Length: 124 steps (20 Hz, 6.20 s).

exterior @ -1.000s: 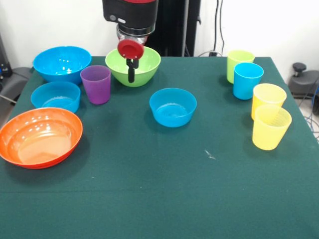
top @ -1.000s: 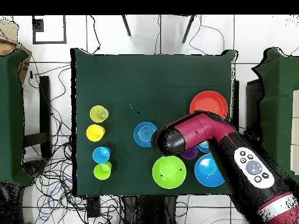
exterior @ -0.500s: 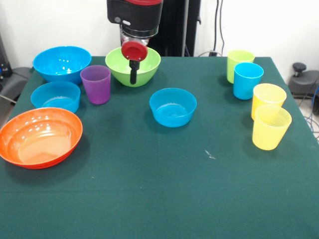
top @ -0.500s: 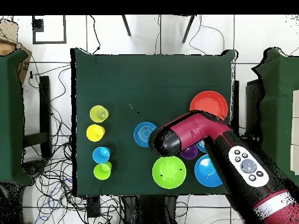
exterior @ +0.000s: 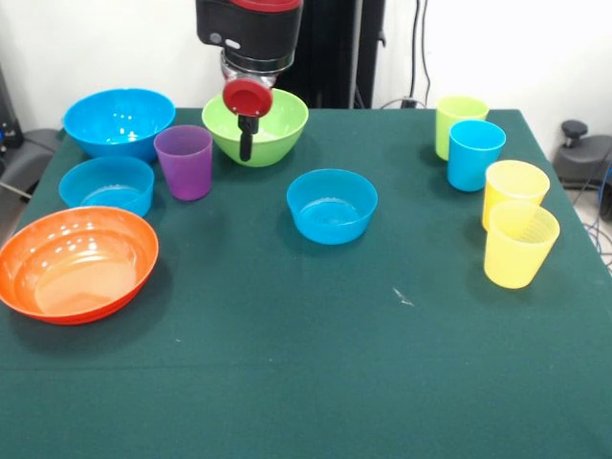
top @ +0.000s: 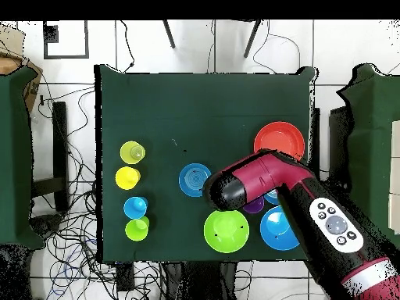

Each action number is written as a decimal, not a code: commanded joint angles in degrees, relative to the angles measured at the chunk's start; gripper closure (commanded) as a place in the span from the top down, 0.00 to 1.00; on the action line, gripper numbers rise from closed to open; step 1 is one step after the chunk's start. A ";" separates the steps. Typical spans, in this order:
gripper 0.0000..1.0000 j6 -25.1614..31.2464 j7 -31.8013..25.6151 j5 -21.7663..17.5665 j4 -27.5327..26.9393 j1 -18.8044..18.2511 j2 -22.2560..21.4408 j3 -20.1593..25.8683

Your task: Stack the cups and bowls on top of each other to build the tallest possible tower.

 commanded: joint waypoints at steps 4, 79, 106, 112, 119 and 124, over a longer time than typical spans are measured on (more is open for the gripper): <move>1.00 4.67 -12.86 -6.45 2.47 0.49 3.95 -5.43; 1.00 -5.71 15.69 7.41 -13.19 23.67 -6.87 -30.68; 1.00 -5.41 11.36 21.84 -10.76 9.61 -2.86 -14.77; 1.00 -2.96 9.72 17.73 -14.20 11.54 -3.19 -14.82; 1.00 -5.73 14.16 15.15 -14.42 15.12 -4.27 -16.48; 1.00 -7.27 14.58 14.35 -14.92 16.14 -5.53 -17.11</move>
